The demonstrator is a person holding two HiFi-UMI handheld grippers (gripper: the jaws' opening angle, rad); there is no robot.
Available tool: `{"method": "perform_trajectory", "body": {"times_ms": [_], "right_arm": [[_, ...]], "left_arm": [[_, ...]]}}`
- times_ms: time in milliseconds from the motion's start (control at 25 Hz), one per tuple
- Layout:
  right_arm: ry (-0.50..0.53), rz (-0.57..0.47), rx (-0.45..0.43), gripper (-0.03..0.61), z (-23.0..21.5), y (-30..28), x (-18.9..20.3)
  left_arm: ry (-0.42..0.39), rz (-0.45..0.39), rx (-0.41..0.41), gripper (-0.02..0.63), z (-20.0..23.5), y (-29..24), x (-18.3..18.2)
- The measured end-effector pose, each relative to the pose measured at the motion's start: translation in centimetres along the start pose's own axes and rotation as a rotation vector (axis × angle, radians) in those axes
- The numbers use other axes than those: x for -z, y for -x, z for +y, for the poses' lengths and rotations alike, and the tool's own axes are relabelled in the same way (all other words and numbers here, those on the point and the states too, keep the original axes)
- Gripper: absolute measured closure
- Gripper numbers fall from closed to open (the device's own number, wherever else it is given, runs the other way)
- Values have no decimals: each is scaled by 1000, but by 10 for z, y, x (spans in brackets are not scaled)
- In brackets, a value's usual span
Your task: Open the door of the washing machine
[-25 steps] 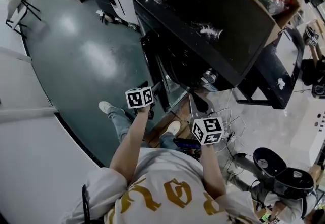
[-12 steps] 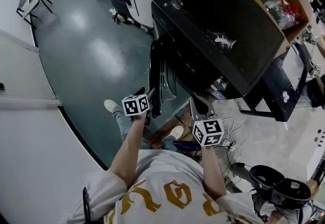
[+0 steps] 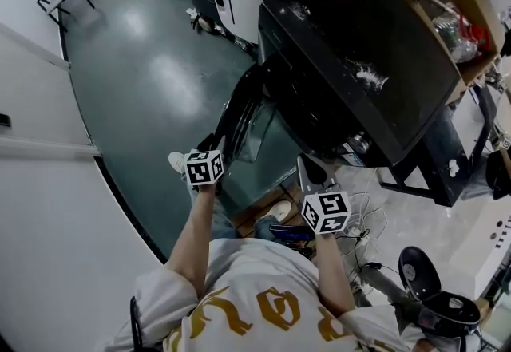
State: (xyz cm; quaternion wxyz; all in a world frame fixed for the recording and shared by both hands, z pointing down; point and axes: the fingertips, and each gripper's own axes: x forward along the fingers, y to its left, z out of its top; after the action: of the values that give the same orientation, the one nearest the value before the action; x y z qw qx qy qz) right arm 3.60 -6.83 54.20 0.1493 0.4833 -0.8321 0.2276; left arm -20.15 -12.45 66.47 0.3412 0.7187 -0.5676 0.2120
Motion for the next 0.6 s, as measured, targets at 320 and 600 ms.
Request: {"method": "perform_trajectory", "body": {"times_ms": [320,600], "right_arm": [[17,29,-30,568,12,-20,2],[33,52,-44,568,18,-30,4]], "left_arm": [[-51,-21,-46,328,54,-1,-21],[-125,-27,-93,324,90,-4,-41]]}}
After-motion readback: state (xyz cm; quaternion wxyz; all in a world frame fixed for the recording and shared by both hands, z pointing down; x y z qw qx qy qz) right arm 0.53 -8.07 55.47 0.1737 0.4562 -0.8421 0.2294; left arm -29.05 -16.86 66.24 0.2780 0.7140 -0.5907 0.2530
